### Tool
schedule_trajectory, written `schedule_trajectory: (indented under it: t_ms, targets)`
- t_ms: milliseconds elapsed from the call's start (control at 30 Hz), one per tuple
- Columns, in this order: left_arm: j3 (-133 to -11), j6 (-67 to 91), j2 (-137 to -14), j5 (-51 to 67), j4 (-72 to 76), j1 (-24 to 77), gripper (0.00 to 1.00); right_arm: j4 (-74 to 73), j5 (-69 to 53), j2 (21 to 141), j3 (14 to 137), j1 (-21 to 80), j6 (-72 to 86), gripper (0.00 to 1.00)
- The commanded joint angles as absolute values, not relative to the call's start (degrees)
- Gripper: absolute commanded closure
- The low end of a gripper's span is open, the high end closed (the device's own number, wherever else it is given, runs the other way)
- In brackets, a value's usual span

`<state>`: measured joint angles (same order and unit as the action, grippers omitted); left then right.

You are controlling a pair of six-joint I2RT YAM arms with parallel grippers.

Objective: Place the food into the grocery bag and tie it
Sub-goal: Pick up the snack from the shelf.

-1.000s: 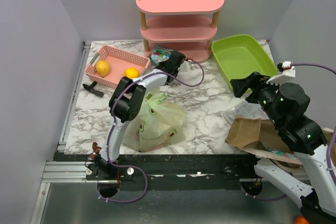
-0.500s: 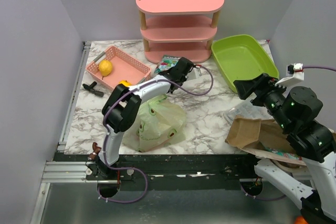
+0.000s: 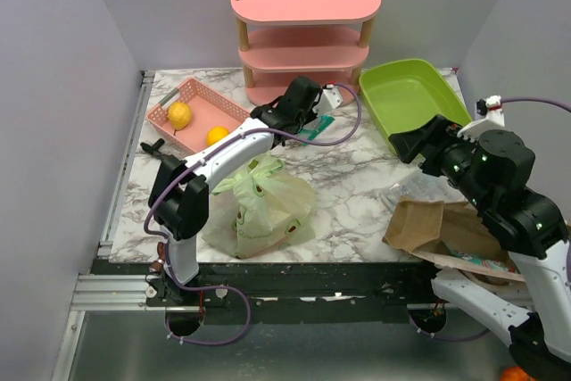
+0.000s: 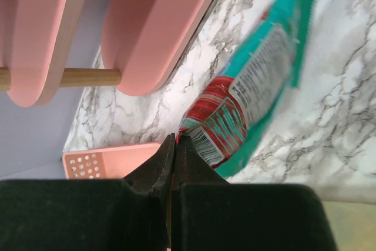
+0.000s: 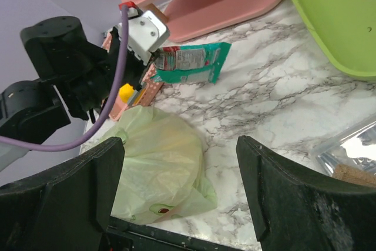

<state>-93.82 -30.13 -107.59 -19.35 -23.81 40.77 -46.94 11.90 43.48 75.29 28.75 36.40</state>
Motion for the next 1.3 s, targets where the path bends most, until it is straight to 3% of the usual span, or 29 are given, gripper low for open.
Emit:
schedule_trajectory:
  t_ms: [0, 267, 467, 767, 1267]
  targets:
    - [-96.0, -23.4, -103.2, -13.4, -27.8, 41.2, 1.0, -50.8, 8.5, 46.9, 78.2, 28.6, 39.1, 0.15]
    - [-96.0, -17.2, -100.3, -6.2, -33.8, 41.5, 1.0, -52.5, 7.7, 48.2, 79.8, 28.7, 36.3, 0.14]
    - [-94.8, -14.6, -94.8, -1.8, -36.6, 42.0, 1.0, -47.7, 6.2, 44.9, 73.0, 28.6, 31.3, 0.12]
    - [-100.9, -9.7, -92.6, 6.0, -47.7, 42.2, 1.0, -41.3, -4.6, 45.3, 70.5, 28.6, 22.8, 0.08]
    - [-97.4, -11.7, -85.1, 15.9, -51.7, 44.4, 1.0, -39.0, -19.9, 46.1, 70.3, 28.6, 15.3, 0.05]
